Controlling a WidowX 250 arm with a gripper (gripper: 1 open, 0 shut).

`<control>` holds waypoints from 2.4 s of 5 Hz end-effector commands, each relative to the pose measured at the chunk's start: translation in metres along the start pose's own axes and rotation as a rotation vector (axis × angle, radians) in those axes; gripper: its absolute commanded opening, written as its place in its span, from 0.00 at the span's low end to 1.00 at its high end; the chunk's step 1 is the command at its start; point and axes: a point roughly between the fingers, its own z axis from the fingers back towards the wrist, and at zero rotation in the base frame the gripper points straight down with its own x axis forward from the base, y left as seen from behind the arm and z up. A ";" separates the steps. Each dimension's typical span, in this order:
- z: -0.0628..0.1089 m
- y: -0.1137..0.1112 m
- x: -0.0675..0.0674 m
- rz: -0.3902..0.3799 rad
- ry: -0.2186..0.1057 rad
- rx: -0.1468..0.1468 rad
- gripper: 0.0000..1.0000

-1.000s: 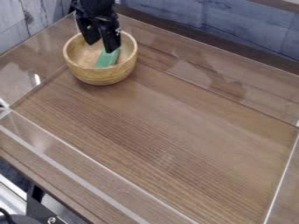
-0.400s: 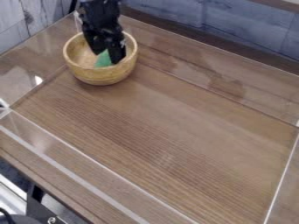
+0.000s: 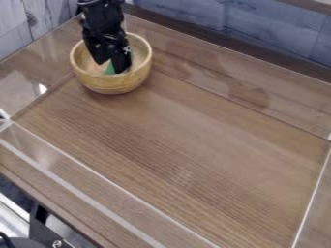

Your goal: Put green stick into wooden bowl

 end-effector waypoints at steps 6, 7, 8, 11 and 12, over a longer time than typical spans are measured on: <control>0.032 0.020 0.031 -0.053 -0.065 0.061 1.00; 0.039 0.022 0.038 0.011 -0.073 0.076 1.00; 0.040 0.013 0.038 -0.008 -0.070 0.074 1.00; 0.047 -0.004 0.034 0.058 -0.076 0.087 1.00; 0.047 -0.007 0.034 0.085 -0.077 0.097 1.00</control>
